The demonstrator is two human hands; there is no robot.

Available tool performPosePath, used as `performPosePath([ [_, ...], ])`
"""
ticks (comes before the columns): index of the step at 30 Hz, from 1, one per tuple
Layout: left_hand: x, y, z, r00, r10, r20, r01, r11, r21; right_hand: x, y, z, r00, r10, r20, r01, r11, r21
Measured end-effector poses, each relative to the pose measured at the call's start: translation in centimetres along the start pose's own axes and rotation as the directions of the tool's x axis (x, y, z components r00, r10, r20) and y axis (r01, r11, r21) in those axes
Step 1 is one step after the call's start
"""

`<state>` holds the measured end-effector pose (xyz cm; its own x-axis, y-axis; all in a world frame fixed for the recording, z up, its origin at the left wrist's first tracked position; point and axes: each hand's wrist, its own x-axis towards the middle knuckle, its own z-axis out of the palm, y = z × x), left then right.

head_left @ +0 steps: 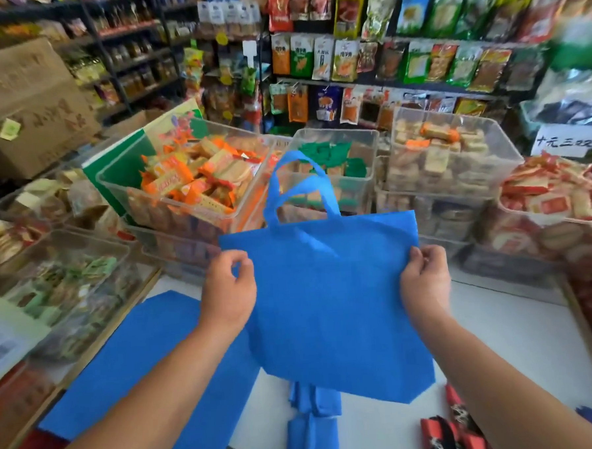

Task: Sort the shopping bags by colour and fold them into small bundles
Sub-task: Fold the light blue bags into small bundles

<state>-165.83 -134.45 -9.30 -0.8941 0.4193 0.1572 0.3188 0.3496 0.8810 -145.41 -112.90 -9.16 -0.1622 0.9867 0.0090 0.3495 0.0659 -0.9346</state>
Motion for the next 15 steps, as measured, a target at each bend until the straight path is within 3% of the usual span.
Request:
performPosePath([
  [2, -0.9, -2.5, 2.0, 0.980, 0.026, 0.198, -0.046, 0.994, 0.097, 1.1, 1.7, 0.3, 0.997, 0.074, -0.011, -0.074, 0.997, -0.005],
  [5, -2.3, -4.5, 4.3, 0.887, 0.023, 0.460, -0.126, 0.973, 0.194, 3.2, 5.0, 1.0, 0.977, 0.201, -0.068, -0.204, 0.978, -0.034],
  [11, -1.8, -9.5, 8.3, 0.644, -0.111, 0.757, -0.233, 0.913, 0.333, 6.3, 9.4, 2.0, 0.912, 0.365, -0.187, -0.372, 0.928, -0.002],
  [13, -2.1, -12.0, 9.4, 0.563, -0.161, 0.810, -0.296, 0.877, 0.380, 6.0, 11.2, 2.4, 0.953, 0.269, -0.142, -0.288, 0.948, -0.133],
  [15, -2.4, -14.1, 10.4, 0.504, -0.203, 0.839, -0.352, 0.839, 0.414, 4.0, 13.7, 3.0, 0.995, 0.102, 0.015, -0.087, 0.909, -0.406],
])
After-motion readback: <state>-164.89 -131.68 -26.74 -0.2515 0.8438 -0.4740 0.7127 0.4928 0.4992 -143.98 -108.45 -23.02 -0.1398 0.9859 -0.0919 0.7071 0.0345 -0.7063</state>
